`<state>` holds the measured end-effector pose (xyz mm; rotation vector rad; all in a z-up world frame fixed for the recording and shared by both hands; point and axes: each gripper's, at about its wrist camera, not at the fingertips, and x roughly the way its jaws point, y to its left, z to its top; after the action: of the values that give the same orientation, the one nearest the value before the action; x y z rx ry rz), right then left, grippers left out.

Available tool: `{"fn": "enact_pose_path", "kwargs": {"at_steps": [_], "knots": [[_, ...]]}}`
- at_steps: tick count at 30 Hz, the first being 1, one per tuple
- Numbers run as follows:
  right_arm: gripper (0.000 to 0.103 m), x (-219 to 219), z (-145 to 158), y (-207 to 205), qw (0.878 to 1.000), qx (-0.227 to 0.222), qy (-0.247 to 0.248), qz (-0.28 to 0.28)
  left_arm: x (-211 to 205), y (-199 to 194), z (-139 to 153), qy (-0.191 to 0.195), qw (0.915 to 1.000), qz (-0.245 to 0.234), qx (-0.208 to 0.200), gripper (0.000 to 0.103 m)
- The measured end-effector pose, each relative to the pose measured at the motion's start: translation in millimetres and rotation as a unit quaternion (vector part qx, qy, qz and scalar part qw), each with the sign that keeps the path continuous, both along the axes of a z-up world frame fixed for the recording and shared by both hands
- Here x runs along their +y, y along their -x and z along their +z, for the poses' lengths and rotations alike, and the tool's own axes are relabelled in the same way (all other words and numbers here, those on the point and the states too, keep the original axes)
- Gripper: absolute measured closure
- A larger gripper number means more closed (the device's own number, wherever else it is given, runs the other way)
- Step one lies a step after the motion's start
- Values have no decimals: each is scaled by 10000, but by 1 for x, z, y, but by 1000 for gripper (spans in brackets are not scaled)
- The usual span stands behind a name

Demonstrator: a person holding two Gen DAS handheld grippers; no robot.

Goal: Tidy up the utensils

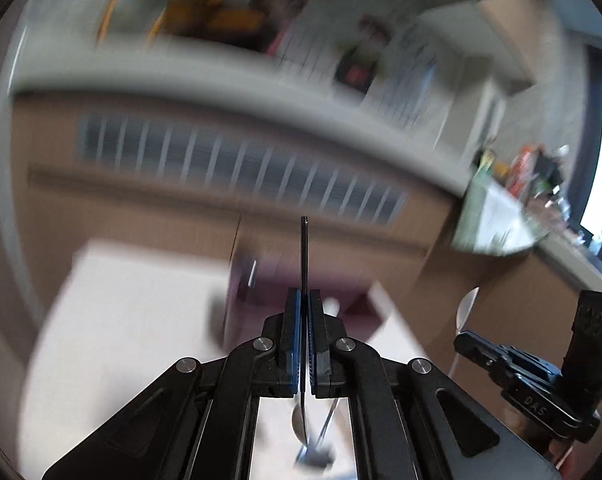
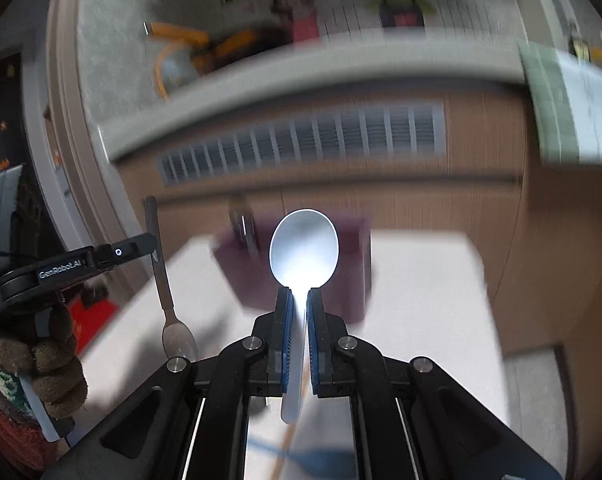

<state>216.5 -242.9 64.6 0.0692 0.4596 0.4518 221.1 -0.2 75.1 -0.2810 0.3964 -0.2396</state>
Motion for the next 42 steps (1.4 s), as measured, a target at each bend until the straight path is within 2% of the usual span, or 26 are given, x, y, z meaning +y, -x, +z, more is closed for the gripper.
{"fn": "enact_pose_path", "kwargs": {"at_steps": [3, 5, 8, 10, 14, 19, 22, 23, 24, 25, 30, 33, 36, 38, 40, 42], "knots": [[97, 2, 49, -7, 9979, -634, -97, -80, -4, -4, 54, 8, 9975, 40, -704, 100], [97, 6, 69, -18, 9965, -812, -186, 47, -4, -13, 69, 70, 9945, 148, -1034, 100], [97, 16, 77, -35, 9946, -1024, -182, 47, -3, -33, 70, 205, 9868, 406, -1557, 100], [97, 26, 71, -49, 9951, -975, -156, 58, -3, -50, 60, 196, 9844, 502, -1677, 100], [97, 38, 40, -86, 9984, -553, -123, -11, -1, -81, 35, 140, 9892, 620, -1322, 100], [96, 46, 3, -110, 9990, -377, 148, -205, 5, -107, 0, 416, 9939, 514, -885, 100], [94, 45, -20, -125, 9995, 62, 253, -201, 9, -122, -18, 574, 9964, 290, -556, 91], [94, 42, -24, -127, 9995, 210, 205, -130, 11, -125, -23, 554, 9974, 140, -443, 78], [94, 37, -28, -127, 9993, 334, 126, -60, 13, -123, -25, 498, 9980, 88, -390, 69], [93, 33, -29, -124, 9993, 351, 88, -56, 15, -121, -25, 423, 9985, 62, -348, 67], [88, 5, -19, -91, 9995, 276, 39, -125, 40, -81, -20, 359, 9992, 175, -83, 66], [88, -2, -20, -66, 9987, 475, 175, 64, 53, -44, -32, -95, 9991, 185, 380, 65], [88, 8, -34, -35, 9935, 606, 925, 254, 59, -13, -59, -564, 9942, -40, 918, 66], [88, 15, -57, -11, 9864, 682, 1455, 343, 59, 15, -87, -825, 9866, -416, 1346, 66], [88, 21, -77, 0, 9811, 873, 1638, 539, 54, 37, -111, -1164, 9753, -700, 1740, 65], [88, 24, -100, 8, 9743, 1350, 1504, 998, 49, 56, -133, -1412, 9654, -802, 2042, 65]]}}
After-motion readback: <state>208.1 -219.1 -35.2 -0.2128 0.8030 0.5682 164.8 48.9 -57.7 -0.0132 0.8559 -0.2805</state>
